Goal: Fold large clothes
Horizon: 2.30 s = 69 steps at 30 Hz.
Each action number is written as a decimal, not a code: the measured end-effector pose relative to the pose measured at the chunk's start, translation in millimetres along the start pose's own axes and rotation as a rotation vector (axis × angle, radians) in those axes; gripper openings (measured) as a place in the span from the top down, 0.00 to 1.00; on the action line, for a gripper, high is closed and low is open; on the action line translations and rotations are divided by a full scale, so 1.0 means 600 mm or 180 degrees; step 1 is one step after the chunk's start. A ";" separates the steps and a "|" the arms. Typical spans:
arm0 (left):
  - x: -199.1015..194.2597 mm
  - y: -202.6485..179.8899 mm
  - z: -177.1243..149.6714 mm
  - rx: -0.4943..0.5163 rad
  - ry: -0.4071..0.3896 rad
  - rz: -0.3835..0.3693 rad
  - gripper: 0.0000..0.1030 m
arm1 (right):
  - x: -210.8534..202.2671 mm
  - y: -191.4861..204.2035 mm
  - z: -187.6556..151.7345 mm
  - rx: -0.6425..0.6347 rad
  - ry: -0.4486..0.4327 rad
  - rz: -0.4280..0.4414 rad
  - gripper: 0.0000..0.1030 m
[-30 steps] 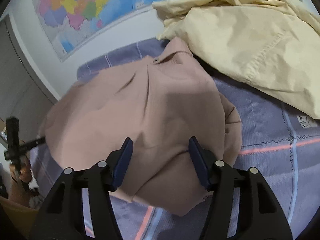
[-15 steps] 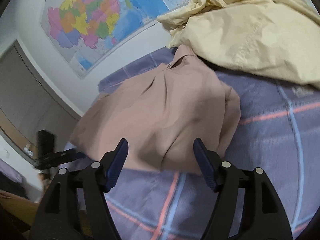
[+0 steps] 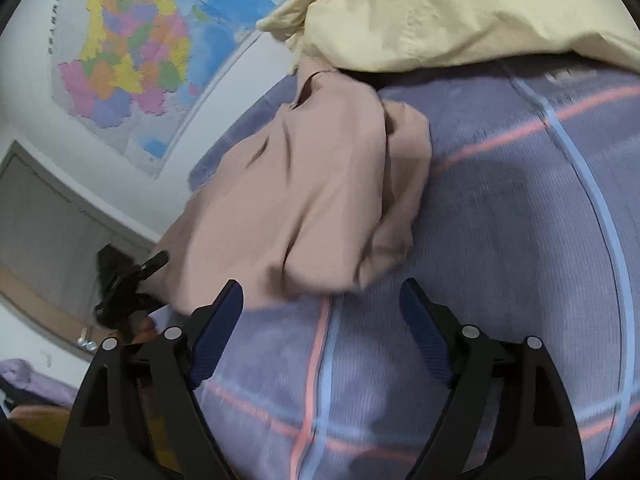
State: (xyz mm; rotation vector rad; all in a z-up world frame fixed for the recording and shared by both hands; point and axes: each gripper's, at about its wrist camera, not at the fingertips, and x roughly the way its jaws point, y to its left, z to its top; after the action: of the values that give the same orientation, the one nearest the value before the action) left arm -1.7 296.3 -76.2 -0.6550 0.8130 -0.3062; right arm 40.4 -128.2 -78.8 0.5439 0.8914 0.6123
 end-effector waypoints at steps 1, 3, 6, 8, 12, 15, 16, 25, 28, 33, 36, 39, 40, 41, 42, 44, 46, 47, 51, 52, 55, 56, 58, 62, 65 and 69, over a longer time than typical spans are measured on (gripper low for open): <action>0.002 -0.001 0.002 0.0015 -0.0015 0.0053 0.21 | 0.014 0.005 0.010 -0.0039 -0.0007 -0.0003 0.20; 0.007 -0.003 0.006 0.0051 -0.0025 0.0171 0.26 | 0.039 0.016 0.030 -0.0080 -0.0024 -0.0043 0.18; 0.010 -0.005 0.013 0.0193 -0.0031 0.0372 0.33 | 0.079 0.038 0.058 -0.0197 -0.0004 -0.0117 0.17; 0.014 -0.006 0.017 0.0353 -0.0045 0.0476 0.36 | 0.098 0.045 0.073 -0.0233 -0.0006 -0.0118 0.17; 0.021 -0.004 0.028 0.0404 -0.0022 0.0504 0.35 | 0.132 0.042 0.105 -0.0117 -0.0045 0.0025 0.17; 0.026 -0.003 0.034 0.0366 -0.0031 0.0470 0.27 | 0.148 0.045 0.117 -0.0101 -0.0056 0.0053 0.17; 0.029 -0.005 0.036 0.0366 -0.0030 0.0493 0.25 | 0.149 0.045 0.119 -0.0102 -0.0058 0.0057 0.17; 0.045 -0.020 0.038 0.0436 -0.0086 0.0797 0.33 | 0.158 0.035 0.128 -0.0153 0.0009 0.0051 0.44; 0.047 -0.021 0.037 0.0470 -0.0084 0.0855 0.33 | 0.161 0.034 0.129 -0.0146 0.0005 0.0081 0.41; 0.052 -0.026 0.036 0.0562 -0.0069 0.0951 0.33 | 0.176 0.056 0.130 -0.0356 0.0032 0.0074 0.19; 0.052 -0.024 0.037 0.0565 -0.0065 0.0924 0.33 | 0.180 0.061 0.133 -0.0354 0.0032 0.0060 0.16; 0.053 -0.023 0.039 0.0549 -0.0051 0.0891 0.30 | 0.184 0.058 0.142 -0.0269 0.0055 0.0032 0.25; 0.054 -0.024 0.040 0.0554 -0.0048 0.0892 0.29 | 0.186 0.058 0.143 -0.0266 0.0067 0.0003 0.30; 0.055 -0.025 0.040 0.0562 -0.0047 0.0899 0.29 | 0.189 0.055 0.145 -0.0258 0.0082 -0.0018 0.41; 0.055 -0.025 0.039 0.0566 -0.0048 0.0902 0.29 | 0.190 0.052 0.146 -0.0236 0.0089 -0.0020 0.49; 0.055 -0.024 0.040 0.0553 -0.0048 0.0896 0.29 | 0.193 0.045 0.148 -0.0191 0.0127 0.0019 0.57; 0.056 -0.025 0.041 0.0534 -0.0057 0.0898 0.30 | 0.195 0.042 0.147 -0.0161 0.0158 0.0069 0.63; 0.057 -0.025 0.042 0.0550 -0.0065 0.0909 0.32 | 0.197 0.040 0.147 -0.0145 0.0167 0.0103 0.66; 0.058 -0.019 0.051 0.0555 -0.0065 0.0992 0.66 | 0.199 0.046 0.147 -0.0133 0.0195 0.0151 0.74; 0.056 -0.016 0.055 0.0524 -0.0055 0.0966 0.72 | 0.197 0.050 0.149 -0.0143 0.0199 0.0147 0.74; 0.044 -0.021 0.072 0.0503 -0.0055 0.0912 0.82 | 0.187 0.078 0.157 -0.0213 0.0152 0.0214 0.77; 0.037 -0.027 0.079 0.0557 -0.0083 0.0913 0.84 | 0.181 0.092 0.161 -0.0276 0.0129 0.0239 0.77; 0.022 -0.038 0.095 0.0616 -0.0120 0.0845 0.85 | 0.170 0.123 0.173 -0.0411 0.0061 0.0308 0.78; -0.012 -0.055 0.133 0.0732 -0.0250 0.0843 0.86 | 0.154 0.186 0.207 -0.0655 -0.0065 0.0417 0.79; -0.051 -0.066 0.173 0.0825 -0.0410 0.0871 0.86 | 0.151 0.248 0.246 -0.0909 -0.0170 0.0494 0.80; -0.104 -0.063 0.236 0.0899 -0.0722 0.1131 0.86 | 0.171 0.323 0.297 -0.1101 -0.0263 0.0684 0.80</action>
State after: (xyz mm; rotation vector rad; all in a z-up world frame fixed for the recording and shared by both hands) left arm 63.9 357.5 55.7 -0.2662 0.6383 -0.0198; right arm 188.5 47.0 86.1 0.3503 0.6343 0.9123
